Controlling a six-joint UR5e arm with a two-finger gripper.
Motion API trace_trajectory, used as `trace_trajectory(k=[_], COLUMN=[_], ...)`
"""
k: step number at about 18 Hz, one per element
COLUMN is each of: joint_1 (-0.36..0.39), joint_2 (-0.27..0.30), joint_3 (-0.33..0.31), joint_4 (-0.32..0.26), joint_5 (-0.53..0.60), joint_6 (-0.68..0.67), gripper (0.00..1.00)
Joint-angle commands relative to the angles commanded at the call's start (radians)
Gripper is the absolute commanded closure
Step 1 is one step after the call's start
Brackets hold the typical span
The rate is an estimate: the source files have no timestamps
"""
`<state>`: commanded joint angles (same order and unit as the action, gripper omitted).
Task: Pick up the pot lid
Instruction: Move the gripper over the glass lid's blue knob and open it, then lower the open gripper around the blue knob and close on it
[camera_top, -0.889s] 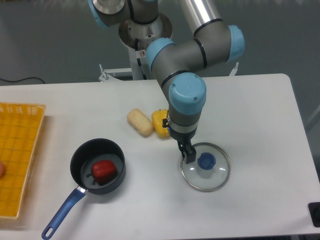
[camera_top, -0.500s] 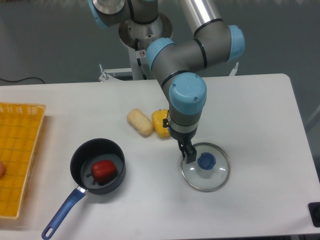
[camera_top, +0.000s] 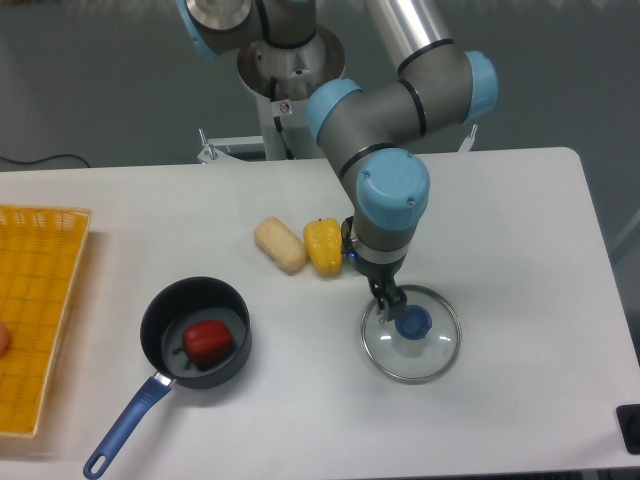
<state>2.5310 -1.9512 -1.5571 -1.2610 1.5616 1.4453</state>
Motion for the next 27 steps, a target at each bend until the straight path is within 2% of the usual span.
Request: trace_trajectory(k=[3,6,8,16,18,22,27], joint_1=[-0.001,0.000,0.003,0.058,0.067,0.063,0.060], joint_2=[-0.012,-0.043,-0.052,-0.084,-0.087,-0.103,-0.112], joint_3=[0.006,0.005,0.012,0.022,0.022,0.020,0.017], joint_4=[0.018,0.135,0.161,0.161,0.160,0.163,0.163], joint_5=[-0.002,0.000,-0.002,-0.002,-0.008,-0.011,-0.017], joint_6=[-0.025,-0.026,-0.039,-0.115,-0.179,-0.394,-0.505], gripper=[0.00,0.00,0.00,0.00,0.00,0.00,0.00])
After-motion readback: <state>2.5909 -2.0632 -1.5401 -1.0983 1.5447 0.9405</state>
